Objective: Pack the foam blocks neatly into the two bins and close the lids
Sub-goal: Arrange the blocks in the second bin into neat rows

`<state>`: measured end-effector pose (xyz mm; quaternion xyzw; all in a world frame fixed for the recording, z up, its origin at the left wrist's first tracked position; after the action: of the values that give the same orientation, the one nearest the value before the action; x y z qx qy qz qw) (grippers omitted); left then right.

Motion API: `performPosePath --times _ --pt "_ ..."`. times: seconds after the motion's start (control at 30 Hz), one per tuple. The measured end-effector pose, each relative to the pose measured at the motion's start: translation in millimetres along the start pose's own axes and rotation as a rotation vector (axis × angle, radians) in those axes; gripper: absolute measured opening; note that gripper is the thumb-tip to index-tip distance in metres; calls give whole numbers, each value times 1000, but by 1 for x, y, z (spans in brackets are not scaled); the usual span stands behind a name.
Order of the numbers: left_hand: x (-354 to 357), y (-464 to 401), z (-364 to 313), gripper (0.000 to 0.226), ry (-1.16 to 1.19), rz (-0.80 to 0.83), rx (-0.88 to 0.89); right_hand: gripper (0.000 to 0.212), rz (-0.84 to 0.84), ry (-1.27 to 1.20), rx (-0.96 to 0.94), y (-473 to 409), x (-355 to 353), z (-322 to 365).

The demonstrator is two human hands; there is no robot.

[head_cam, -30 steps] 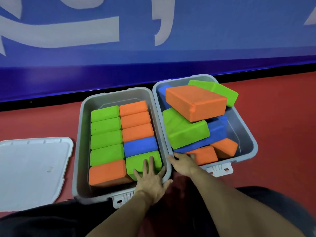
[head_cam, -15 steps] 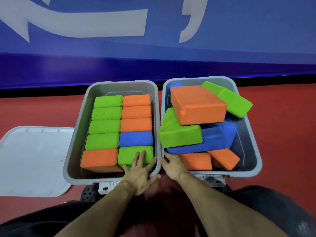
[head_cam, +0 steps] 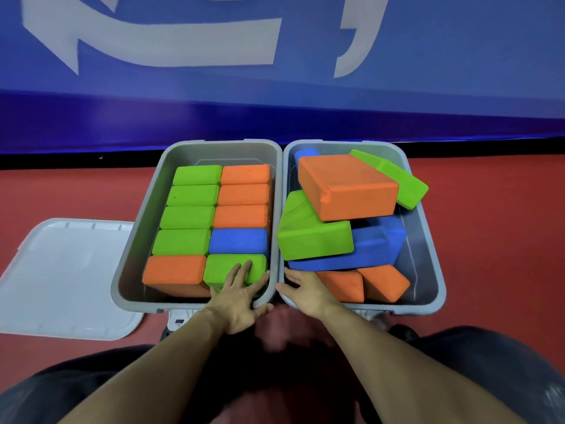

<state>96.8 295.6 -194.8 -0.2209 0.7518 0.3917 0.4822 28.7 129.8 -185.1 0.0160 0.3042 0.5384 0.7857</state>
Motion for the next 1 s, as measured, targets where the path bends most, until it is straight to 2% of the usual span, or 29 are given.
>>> performPosePath --times 0.07,0.13,0.27,0.4,0.57,1.0 --pt "1 -2 1 80 26 25 -14 44 5 70 -12 0 1 -2" --pt "6 -7 5 81 34 61 -20 54 2 152 -10 3 -6 -4" --pt "17 -14 12 84 -14 87 -21 74 135 469 -58 18 -19 -22" --pt "16 -17 9 84 -34 90 -25 65 195 648 -149 29 -31 -22" --pt "17 -16 12 82 -38 72 -26 30 169 549 -120 24 -42 -22" --pt "20 -10 13 83 -74 118 -65 22 104 632 -108 27 -58 -24"
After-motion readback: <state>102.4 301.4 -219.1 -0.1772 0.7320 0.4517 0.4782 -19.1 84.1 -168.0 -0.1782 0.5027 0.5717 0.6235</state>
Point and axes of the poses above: each hand's wrist, its own y-axis away from the middle knuckle, its own x-axis out of the palm, z = x × y, the point moved 5 cm from there along -y, towards the middle knuckle, and after that the axes turned 15 degrees about -z, right-handed, at the moved point
